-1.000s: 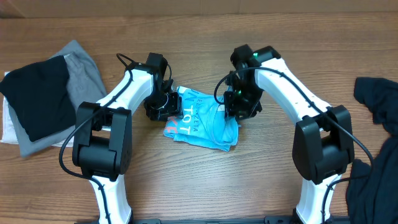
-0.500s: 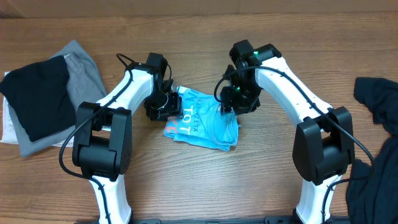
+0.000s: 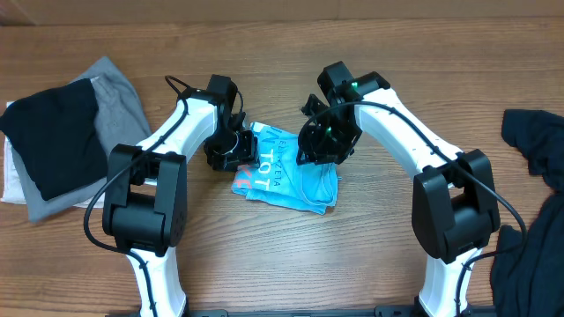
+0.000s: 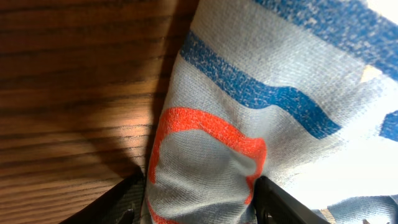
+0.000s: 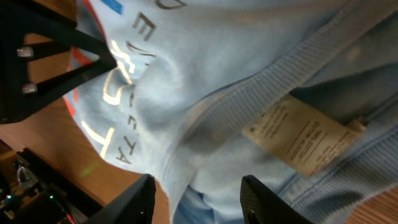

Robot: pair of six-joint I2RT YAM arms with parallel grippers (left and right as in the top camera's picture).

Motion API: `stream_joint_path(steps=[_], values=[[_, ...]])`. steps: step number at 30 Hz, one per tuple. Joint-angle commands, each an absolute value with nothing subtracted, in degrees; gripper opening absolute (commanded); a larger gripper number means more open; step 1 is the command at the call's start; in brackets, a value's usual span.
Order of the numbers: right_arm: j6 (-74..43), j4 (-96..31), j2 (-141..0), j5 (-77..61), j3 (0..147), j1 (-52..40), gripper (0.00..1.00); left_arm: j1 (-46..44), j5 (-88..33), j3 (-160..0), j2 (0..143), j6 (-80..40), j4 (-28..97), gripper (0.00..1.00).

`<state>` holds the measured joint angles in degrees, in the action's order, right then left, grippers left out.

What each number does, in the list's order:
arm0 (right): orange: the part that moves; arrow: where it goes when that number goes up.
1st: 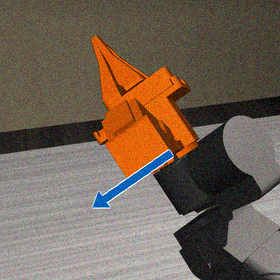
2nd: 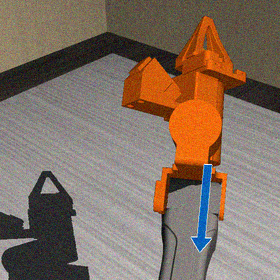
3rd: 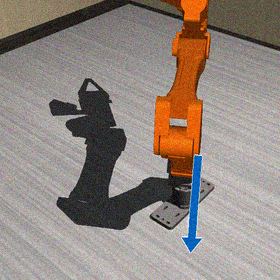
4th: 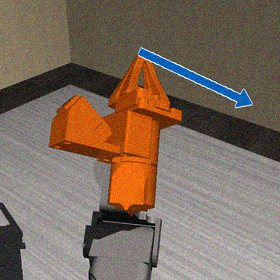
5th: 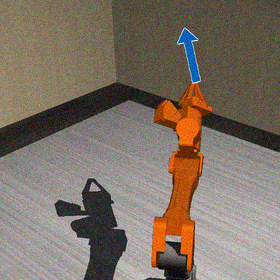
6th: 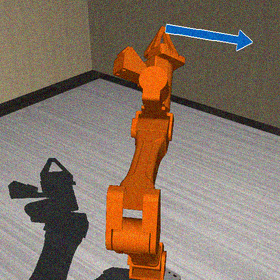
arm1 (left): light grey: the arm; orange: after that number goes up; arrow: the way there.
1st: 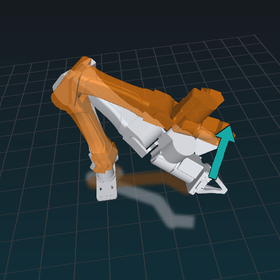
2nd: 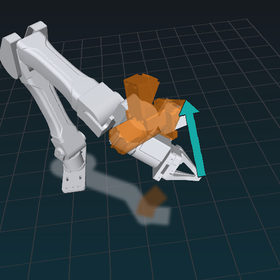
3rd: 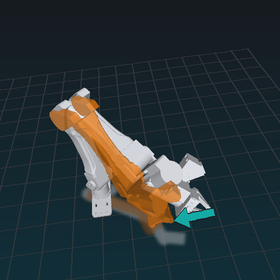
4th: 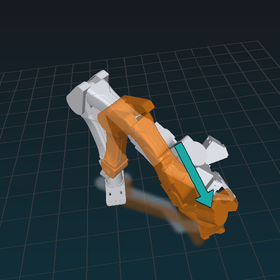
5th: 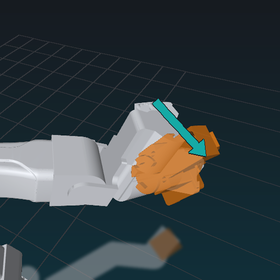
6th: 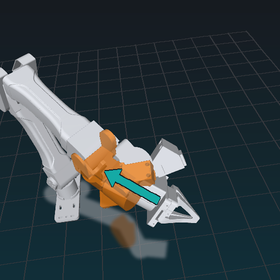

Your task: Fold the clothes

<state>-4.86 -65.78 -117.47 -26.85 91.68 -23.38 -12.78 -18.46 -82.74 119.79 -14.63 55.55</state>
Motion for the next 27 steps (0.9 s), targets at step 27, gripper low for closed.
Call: stream_joint_path(steps=[27], values=[[-4.7, -60.4, -116.5, -29.0, 89.1, -24.8, 0.44, -13.1, -15.9, -80.6, 120.6, -14.0, 56.3, 0.61]])
